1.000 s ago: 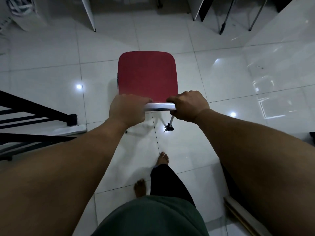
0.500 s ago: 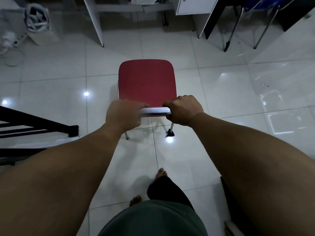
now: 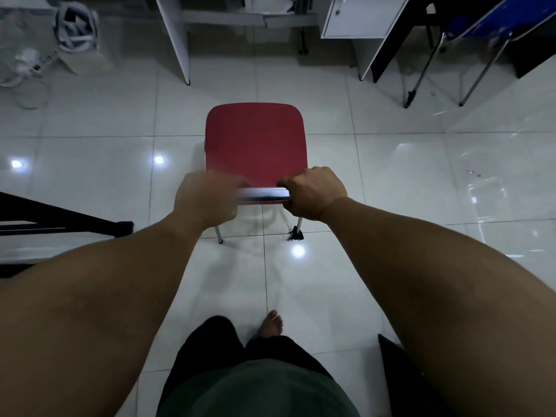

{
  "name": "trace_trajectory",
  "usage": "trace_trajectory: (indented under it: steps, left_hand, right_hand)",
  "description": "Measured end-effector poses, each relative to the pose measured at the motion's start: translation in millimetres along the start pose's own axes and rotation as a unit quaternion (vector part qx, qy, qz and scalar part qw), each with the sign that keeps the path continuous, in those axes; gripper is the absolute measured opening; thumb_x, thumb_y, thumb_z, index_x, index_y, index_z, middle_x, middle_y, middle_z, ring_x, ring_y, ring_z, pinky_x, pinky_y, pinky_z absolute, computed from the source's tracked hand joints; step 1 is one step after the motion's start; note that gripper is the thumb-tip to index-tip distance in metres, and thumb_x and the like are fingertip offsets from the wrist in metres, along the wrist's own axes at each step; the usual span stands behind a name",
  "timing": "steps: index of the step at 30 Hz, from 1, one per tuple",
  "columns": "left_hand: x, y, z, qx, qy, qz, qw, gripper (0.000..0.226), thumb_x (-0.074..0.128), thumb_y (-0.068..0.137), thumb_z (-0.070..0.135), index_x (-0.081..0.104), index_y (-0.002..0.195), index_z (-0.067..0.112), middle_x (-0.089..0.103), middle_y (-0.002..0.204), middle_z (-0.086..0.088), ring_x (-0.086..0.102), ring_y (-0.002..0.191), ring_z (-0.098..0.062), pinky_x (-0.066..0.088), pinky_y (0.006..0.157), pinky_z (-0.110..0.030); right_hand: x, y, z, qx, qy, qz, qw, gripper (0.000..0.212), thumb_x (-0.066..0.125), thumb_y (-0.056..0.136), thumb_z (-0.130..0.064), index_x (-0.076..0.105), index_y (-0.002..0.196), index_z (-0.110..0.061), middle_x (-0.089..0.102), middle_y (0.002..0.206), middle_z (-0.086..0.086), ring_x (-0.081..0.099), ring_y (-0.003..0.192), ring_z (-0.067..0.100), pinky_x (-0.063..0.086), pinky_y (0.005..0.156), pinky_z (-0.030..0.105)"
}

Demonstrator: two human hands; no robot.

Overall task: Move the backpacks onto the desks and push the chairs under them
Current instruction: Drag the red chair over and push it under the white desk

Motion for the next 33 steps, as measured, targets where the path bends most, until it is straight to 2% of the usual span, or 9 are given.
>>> trace_trajectory:
  steps: [6, 12, 17, 26, 33]
  left_hand:
    - [1, 31, -11, -0.012, 0.012, -0.006, 1.000, 0.034, 0.075, 0.069, 0.033, 0.072, 0.104, 0.037, 0.074, 0.079, 0.009, 0.068, 0.065, -0.020, 0.057, 0.061, -0.034]
    - [-1, 71, -24, -0.014, 0.020, -0.010, 1.000, 0.034, 0.075, 0.070, 0.035, 0.071, 0.104, 0.035, 0.074, 0.081, 0.010, 0.068, 0.066, -0.019, 0.057, 0.061, -0.034]
    - [-4, 104, -35, -0.022, 0.020, -0.018, 0.999, 0.034, 0.075, 0.070, 0.036, 0.071, 0.104, 0.035, 0.074, 0.082, 0.009, 0.068, 0.067, -0.019, 0.057, 0.063, -0.033]
    - [-9, 155, -68, -0.024, 0.027, -0.030, 0.999, 0.032, 0.073, 0.069, 0.036, 0.070, 0.101, 0.036, 0.072, 0.078, 0.011, 0.067, 0.066, -0.016, 0.055, 0.062, -0.031]
    - [-12, 223, -88, -0.026, 0.012, -0.024, 0.999, 0.033, 0.076, 0.069, 0.034, 0.072, 0.101, 0.034, 0.073, 0.078, 0.008, 0.067, 0.067, -0.019, 0.056, 0.063, -0.032]
  right_hand:
    - [-7, 28, 17, -0.001, 0.006, -0.008, 1.000, 0.017, 0.060, 0.081, -0.035, 0.069, 0.094, -0.028, 0.044, 0.060, -0.006, 0.045, 0.052, 0.025, 0.036, 0.053, 0.029]
    - [-14, 64, 41, -0.002, 0.010, 0.004, 1.000, 0.018, 0.061, 0.080, -0.036, 0.069, 0.094, -0.028, 0.057, 0.063, -0.002, 0.045, 0.052, 0.026, 0.038, 0.053, 0.029]
    - [-22, 93, 59, -0.007, 0.006, 0.003, 1.000, 0.016, 0.058, 0.081, -0.036, 0.068, 0.091, -0.028, 0.047, 0.058, -0.007, 0.046, 0.050, 0.024, 0.034, 0.052, 0.027]
    - [-31, 144, 77, -0.004, 0.018, 0.002, 1.000, 0.018, 0.058, 0.081, -0.036, 0.069, 0.094, -0.028, 0.063, 0.066, -0.003, 0.049, 0.053, 0.024, 0.039, 0.054, 0.027]
    - [-41, 208, 117, 0.003, -0.005, 0.008, 1.000, 0.021, 0.059, 0.084, -0.041, 0.069, 0.100, -0.031, 0.063, 0.065, -0.006, 0.055, 0.054, 0.021, 0.041, 0.055, 0.026]
Point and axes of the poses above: each hand's wrist, its own y-axis towards the middle knuckle, its own x-axis out of the palm, z = x × y, the point moved 2 cm from there along y, towards the middle knuckle
